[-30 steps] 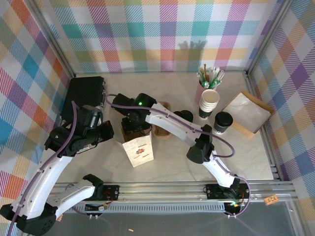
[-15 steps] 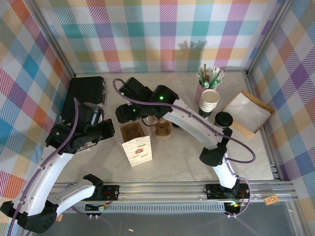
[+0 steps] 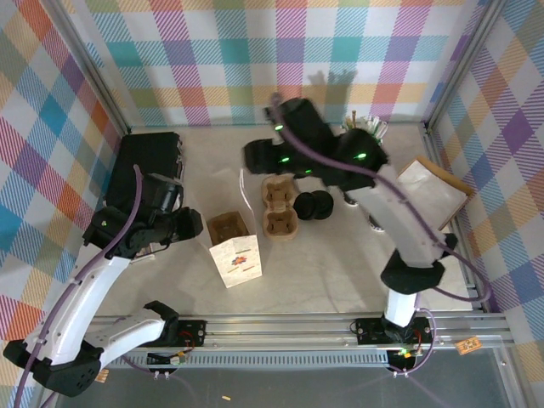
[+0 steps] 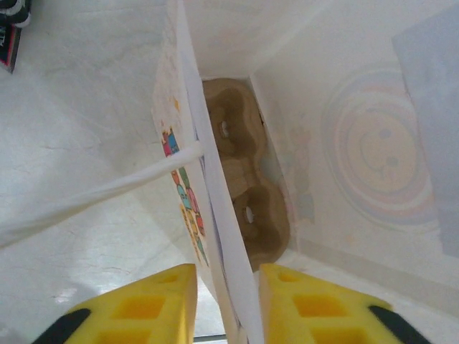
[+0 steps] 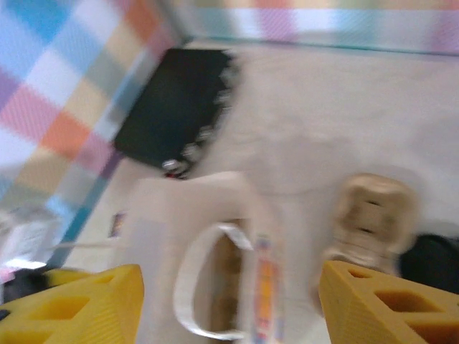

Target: Pack the takeout coffee

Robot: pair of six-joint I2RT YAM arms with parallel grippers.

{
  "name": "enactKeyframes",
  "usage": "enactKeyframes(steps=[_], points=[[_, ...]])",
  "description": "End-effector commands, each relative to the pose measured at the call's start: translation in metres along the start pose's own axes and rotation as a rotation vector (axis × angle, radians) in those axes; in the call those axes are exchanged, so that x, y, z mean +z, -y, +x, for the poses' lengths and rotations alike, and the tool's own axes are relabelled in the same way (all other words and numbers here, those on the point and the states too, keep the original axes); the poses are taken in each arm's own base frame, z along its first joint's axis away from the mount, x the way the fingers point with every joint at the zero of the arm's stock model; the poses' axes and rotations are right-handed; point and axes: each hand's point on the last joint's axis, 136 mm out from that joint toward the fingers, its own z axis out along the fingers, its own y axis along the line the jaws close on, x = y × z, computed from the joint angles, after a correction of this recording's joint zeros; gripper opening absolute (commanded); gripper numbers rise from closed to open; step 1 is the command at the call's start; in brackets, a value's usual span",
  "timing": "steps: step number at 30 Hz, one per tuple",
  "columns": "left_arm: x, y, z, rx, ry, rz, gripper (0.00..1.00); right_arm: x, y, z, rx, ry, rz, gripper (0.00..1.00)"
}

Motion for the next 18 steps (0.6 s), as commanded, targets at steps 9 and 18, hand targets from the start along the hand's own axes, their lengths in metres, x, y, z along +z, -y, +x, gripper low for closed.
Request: enactKeyframes(steps=[9,18], points=[[0.003,0.009,0.006,-0.041,-0.097,-0.008,0.33,-0.079,0.243,0.122,0.227,-0.390,0.629,0.70],[0.013,-0.001,0.015,-0.013,-0.119,-0.041,0.18,-0.056,0.299,0.160,0.500,-0.365,0.547,0.70]])
